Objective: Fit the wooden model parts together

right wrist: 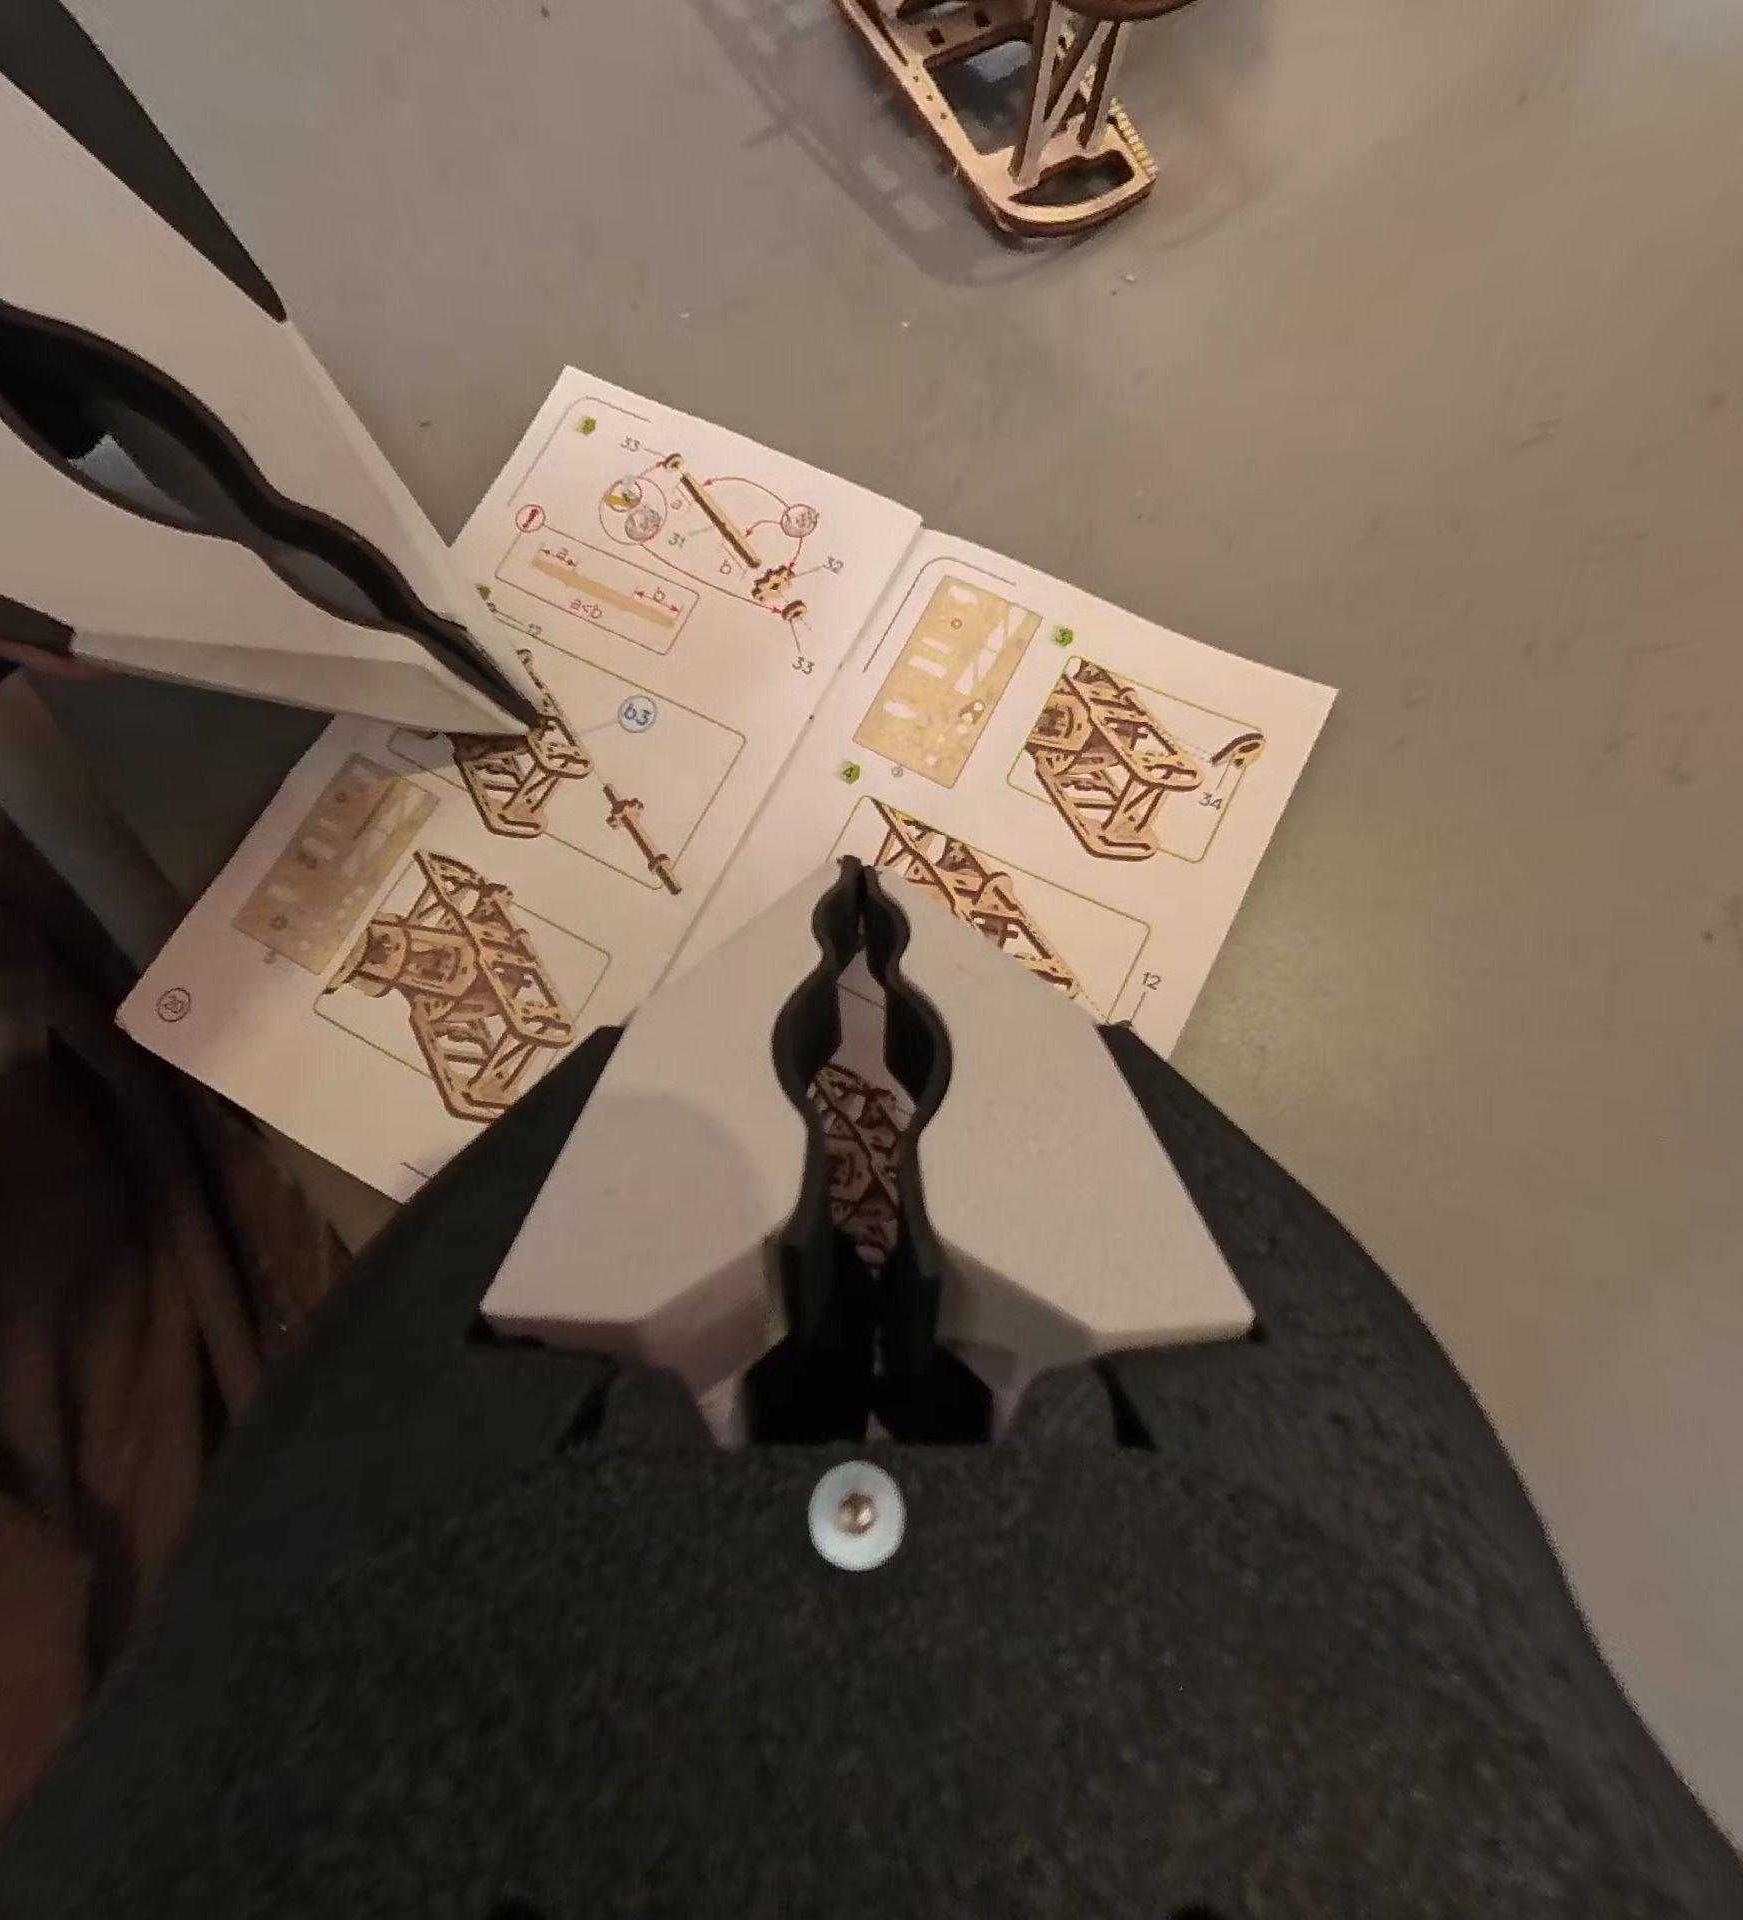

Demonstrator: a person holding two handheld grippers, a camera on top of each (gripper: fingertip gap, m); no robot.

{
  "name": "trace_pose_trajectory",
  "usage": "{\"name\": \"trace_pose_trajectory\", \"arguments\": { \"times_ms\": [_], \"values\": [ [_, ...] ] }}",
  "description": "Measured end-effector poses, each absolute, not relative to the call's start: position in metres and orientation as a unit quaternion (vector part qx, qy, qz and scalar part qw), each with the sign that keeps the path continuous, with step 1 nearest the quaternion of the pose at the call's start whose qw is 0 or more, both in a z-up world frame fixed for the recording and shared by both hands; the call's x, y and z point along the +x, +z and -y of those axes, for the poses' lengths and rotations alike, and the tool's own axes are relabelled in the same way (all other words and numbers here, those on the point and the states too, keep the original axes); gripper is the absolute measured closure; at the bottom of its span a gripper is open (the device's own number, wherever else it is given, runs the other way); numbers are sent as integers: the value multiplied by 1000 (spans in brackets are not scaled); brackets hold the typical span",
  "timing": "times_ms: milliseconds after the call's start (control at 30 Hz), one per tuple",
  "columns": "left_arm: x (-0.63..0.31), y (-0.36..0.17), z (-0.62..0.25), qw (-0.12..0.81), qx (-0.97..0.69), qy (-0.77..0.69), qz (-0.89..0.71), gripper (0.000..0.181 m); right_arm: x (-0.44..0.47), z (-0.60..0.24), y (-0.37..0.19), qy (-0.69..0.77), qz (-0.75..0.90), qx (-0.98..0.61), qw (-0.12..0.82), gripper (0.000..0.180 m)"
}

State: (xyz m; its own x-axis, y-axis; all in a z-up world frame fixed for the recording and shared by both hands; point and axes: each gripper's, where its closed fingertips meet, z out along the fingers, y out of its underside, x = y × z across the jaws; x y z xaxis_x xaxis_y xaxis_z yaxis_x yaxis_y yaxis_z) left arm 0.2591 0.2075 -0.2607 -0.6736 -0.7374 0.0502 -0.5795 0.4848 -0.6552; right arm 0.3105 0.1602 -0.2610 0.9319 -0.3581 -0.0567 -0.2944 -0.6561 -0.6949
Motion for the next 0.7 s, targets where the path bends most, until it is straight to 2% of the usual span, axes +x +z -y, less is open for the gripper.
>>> {"name": "trace_pose_trajectory", "arguments": {
  "times_ms": [700],
  "values": [
    [259, -261, -207, 109, -389, -330, -853, 181, 310, -161, -261, -36, -180, -909, 375, 180]
  ]
}}
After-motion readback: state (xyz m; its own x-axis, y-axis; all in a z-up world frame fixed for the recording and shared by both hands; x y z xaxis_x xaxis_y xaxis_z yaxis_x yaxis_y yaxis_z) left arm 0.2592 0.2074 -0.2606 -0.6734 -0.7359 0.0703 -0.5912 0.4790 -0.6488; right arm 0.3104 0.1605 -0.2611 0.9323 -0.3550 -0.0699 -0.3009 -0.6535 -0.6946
